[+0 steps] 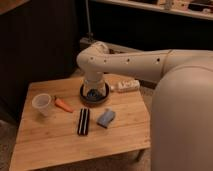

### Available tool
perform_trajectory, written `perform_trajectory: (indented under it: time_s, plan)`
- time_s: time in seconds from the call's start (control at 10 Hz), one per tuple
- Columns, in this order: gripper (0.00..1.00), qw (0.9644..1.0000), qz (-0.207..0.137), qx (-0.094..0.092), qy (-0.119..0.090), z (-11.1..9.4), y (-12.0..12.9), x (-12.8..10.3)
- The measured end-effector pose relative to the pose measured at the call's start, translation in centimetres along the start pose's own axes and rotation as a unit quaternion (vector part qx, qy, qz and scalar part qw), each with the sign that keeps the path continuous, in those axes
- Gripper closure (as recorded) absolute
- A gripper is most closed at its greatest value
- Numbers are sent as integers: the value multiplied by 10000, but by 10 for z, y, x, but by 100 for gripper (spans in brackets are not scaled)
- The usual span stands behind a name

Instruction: Drag the ceramic bowl in a circle

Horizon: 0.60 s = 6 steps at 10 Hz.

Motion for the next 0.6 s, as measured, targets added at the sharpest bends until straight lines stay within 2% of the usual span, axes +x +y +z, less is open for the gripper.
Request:
perform_trajectory:
  time_s: [0.1,0.2,0.4,0.6]
  plan:
    - [35,9999,87,-8,-79,9,-8,-10]
    - [35,9998,174,-33,-95,20,-8,-13]
    - [35,9994,307,35,-122,38,-14,-20]
    - [35,9989,441,48,-123,65,-21,-30]
